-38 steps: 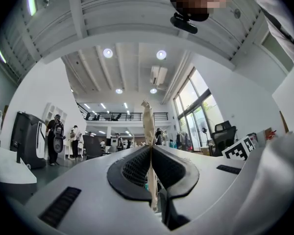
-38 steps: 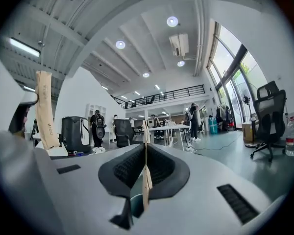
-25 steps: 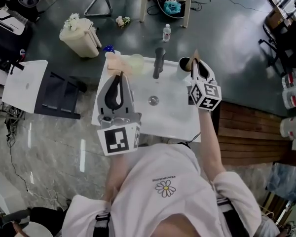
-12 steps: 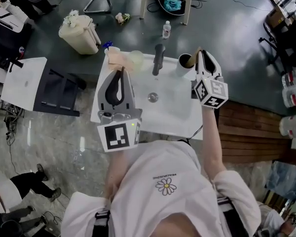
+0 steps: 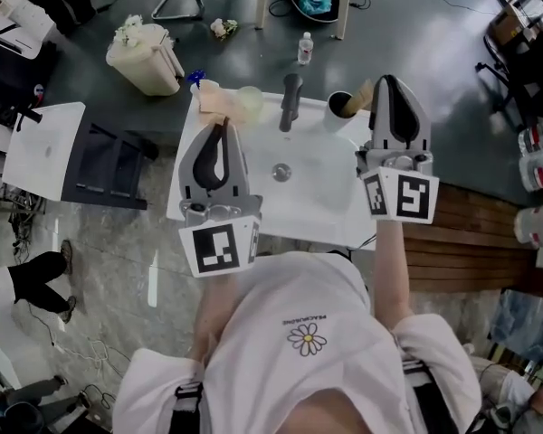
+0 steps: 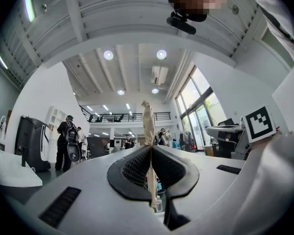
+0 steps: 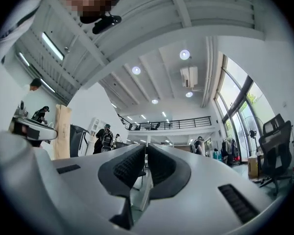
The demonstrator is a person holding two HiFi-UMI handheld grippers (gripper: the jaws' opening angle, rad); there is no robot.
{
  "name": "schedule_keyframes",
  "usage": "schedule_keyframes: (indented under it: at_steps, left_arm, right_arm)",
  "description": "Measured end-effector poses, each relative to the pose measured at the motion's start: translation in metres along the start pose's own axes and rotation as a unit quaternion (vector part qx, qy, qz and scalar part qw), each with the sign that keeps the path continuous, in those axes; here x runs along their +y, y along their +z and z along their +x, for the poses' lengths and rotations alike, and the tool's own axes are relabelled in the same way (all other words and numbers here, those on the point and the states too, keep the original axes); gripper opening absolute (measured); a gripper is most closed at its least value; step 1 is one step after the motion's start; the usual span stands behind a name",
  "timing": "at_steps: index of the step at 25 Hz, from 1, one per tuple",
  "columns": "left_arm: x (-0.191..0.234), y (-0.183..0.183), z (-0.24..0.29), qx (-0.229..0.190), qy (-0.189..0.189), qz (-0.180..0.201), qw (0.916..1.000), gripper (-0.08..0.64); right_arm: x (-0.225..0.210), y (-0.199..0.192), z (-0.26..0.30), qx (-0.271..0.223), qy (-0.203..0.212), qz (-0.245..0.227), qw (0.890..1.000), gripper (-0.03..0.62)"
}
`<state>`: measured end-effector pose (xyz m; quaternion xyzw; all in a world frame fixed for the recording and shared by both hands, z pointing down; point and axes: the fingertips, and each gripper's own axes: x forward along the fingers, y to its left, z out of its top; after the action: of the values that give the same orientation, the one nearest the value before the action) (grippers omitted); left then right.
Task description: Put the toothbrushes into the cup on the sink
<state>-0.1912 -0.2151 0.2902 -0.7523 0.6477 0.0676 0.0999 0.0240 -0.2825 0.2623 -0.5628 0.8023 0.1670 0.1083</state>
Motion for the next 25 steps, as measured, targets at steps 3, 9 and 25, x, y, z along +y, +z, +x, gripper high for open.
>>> schedule_keyframes:
  at_steps: [3,9,25]
  left_arm:
    - [-0.005,-0.001,0.000,-0.003,-0.001,-0.002,1.0000,0.025]
    - [-0.005,-0.001,-0.002,-0.016,0.001,-0.003,0.9999,0.026]
    - [-0.006,0.001,-0.003,-0.026,0.002,-0.005,0.9997,0.026]
  right_arm:
    - [0.010,0.012,-0.017,-0.007,-0.005,-0.023,1.000,0.015]
    - [0.027,0.015,-0.044,-0.013,-0.021,-0.028,0.999,0.012]
    - [0.040,0.004,-0.057,0.007,-0.010,-0.001,1.000,0.012]
